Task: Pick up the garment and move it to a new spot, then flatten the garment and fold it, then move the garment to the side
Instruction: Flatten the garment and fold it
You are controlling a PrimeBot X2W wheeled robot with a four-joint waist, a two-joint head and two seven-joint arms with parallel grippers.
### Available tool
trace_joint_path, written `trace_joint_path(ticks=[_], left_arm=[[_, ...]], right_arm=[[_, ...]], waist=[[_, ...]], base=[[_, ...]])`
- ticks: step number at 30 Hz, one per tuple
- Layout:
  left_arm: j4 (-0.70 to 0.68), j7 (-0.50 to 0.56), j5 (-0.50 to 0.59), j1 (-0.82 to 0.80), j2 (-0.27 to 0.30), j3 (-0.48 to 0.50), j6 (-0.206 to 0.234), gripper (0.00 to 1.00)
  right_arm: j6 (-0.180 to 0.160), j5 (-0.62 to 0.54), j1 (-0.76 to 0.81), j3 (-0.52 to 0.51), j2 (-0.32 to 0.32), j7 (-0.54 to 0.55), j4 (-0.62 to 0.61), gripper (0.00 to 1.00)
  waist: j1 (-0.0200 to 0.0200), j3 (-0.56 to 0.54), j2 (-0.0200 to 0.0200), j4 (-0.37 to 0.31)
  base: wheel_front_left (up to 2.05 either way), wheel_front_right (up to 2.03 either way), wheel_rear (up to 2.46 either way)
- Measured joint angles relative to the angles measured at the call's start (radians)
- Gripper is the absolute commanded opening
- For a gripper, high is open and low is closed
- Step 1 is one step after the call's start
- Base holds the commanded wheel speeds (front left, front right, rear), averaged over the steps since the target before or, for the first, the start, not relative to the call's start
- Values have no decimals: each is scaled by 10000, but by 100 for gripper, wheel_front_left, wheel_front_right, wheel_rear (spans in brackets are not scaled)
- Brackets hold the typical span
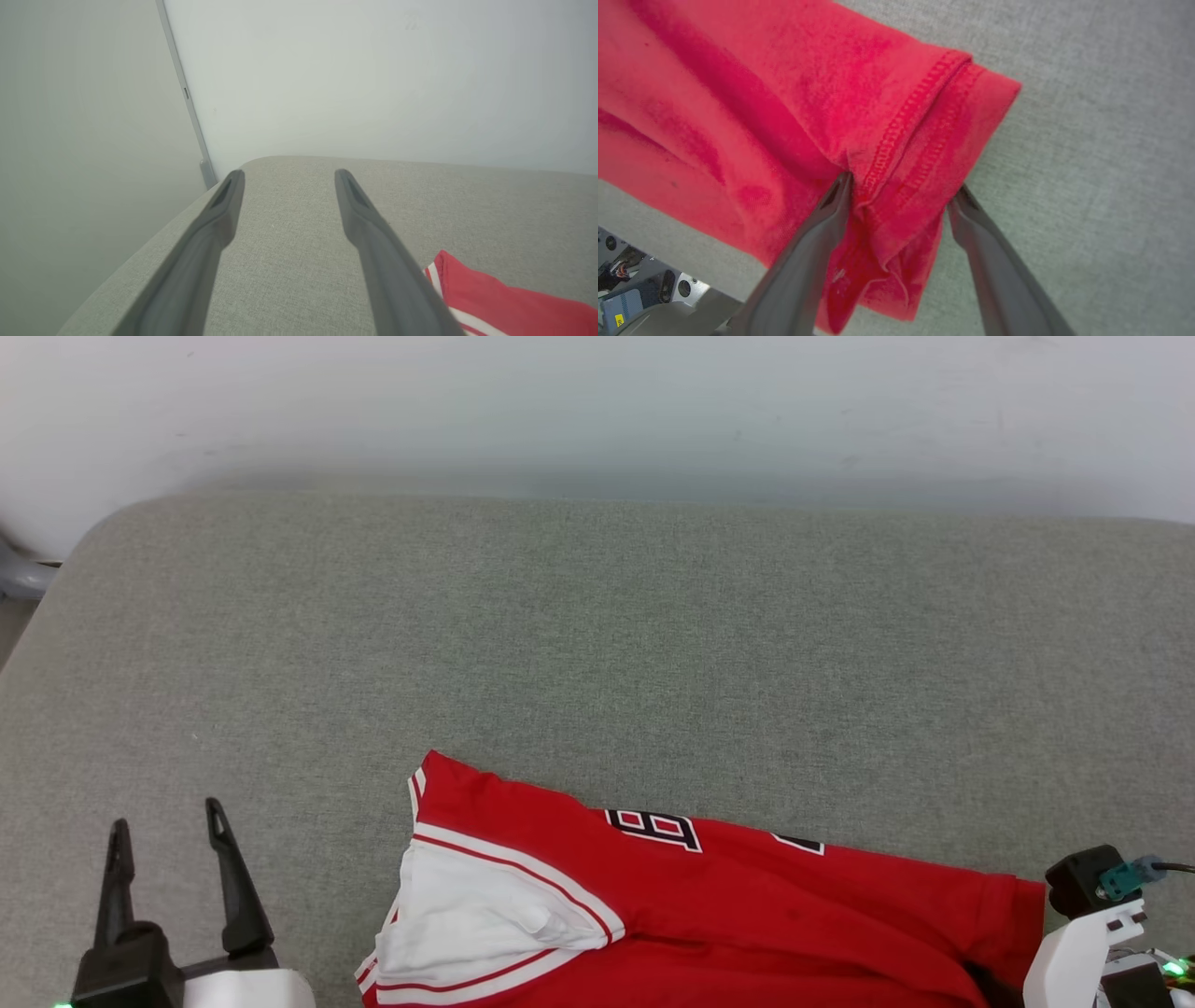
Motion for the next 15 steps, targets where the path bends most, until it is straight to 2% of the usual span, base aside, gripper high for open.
trace_joint_path(ticks=[7,8,9,10,15], left_arm=[[115,2,876,109,-830,686,-784,100],[102,2,976,109,-907,769,-880,100],[79,0,1051,108,-988,867,-972,100],[75,2,1112,108,-1068,951,-1066,100],[65,0,1404,120,-1317,1241,-1569,100]], right_arm=[[-25,288,-44,368,123,-370,562,100],[-29,326,-86,408,117,-397,614,93],[-29,385,-109,418,119,-470,662,16],[-27,426,-124,422,117,-543,711,0],[10,587,-248,215,67,-903,1011,0]], waist=[[0,84,0,125],[0,85,0,136],[0,86,0,139],[-1,83,0,138],[0,23,0,88]], base=[[0,0,0],[0,0,0],[0,0,0],[0,0,0],[0,0,0]])
